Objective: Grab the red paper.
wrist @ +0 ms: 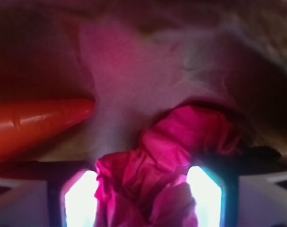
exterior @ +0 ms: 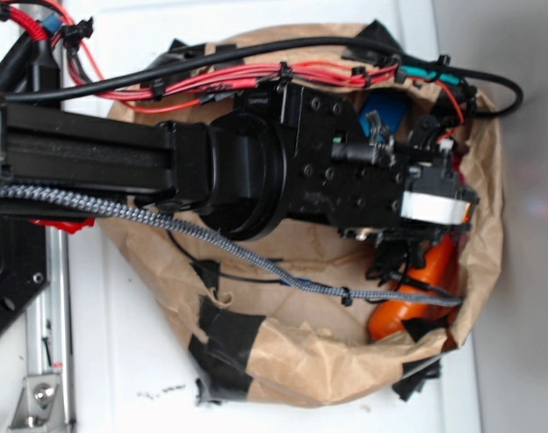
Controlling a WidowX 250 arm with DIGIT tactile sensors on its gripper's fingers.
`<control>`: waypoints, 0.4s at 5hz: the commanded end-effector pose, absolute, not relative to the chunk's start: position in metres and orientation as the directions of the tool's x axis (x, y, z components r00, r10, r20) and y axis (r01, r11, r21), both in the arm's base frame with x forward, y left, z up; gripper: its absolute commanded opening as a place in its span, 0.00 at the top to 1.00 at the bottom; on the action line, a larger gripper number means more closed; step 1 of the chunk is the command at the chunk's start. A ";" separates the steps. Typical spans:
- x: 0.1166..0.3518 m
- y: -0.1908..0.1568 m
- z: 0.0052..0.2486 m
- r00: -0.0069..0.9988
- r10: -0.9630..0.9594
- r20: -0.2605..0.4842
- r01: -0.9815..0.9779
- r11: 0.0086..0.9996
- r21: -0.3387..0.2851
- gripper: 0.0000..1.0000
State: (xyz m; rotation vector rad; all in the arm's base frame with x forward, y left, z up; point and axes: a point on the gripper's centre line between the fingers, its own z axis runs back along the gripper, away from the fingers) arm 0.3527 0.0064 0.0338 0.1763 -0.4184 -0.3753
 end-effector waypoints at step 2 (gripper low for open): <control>0.306 -0.008 0.118 0.959 -0.072 0.273 0.060 0.997 0.049 1.00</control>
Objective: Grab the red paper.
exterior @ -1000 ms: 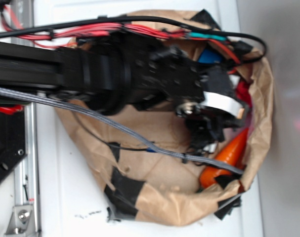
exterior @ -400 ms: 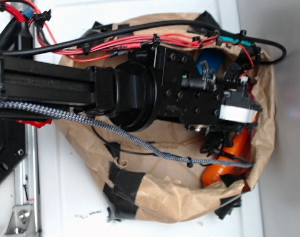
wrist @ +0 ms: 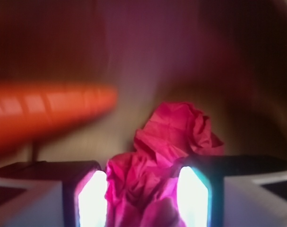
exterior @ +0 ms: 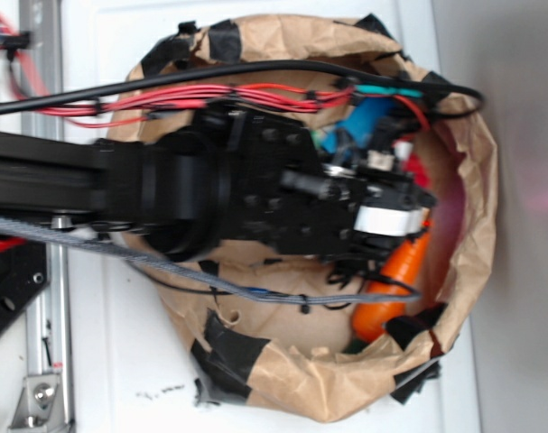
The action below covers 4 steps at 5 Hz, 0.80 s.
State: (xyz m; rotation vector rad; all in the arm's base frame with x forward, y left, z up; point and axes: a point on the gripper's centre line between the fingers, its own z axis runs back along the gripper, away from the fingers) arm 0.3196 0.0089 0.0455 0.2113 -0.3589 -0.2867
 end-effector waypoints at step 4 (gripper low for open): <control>0.283 0.023 0.154 0.960 0.244 0.140 -0.250 0.968 0.029 0.94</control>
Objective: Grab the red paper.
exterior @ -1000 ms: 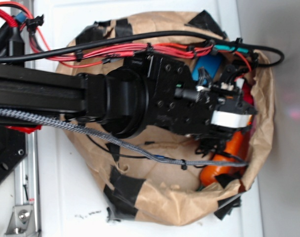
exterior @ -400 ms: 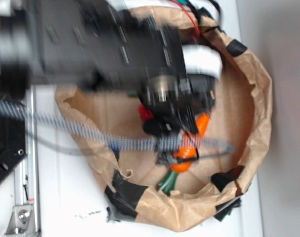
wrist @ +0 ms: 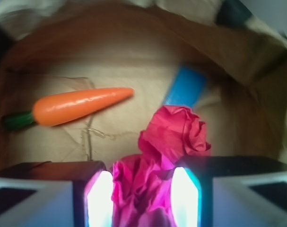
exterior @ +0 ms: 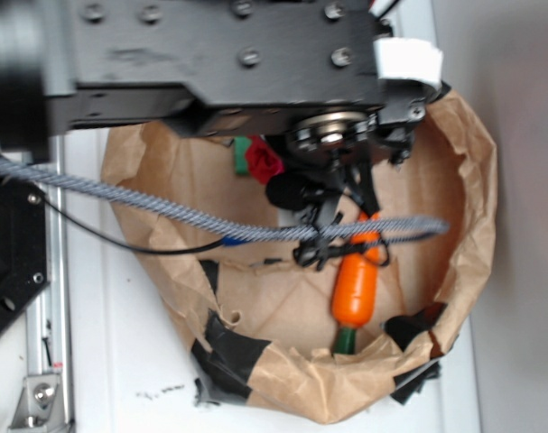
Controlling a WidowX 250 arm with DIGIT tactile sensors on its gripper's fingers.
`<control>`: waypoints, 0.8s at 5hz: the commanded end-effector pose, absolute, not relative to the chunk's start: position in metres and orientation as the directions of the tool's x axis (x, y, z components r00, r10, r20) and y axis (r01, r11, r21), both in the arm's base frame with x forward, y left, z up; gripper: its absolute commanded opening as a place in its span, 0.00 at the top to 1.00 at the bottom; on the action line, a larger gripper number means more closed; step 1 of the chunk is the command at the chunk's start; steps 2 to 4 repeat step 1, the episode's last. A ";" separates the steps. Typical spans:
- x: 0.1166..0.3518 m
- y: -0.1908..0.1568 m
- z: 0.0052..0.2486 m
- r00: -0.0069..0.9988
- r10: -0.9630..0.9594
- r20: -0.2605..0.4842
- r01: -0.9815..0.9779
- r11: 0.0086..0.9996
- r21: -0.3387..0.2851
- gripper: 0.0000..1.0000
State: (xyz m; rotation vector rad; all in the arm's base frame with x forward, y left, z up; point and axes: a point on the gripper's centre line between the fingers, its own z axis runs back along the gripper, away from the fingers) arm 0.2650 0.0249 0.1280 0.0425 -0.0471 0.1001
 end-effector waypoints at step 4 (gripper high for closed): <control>0.288 0.024 0.149 0.967 0.234 0.103 -0.238 0.971 0.029 1.00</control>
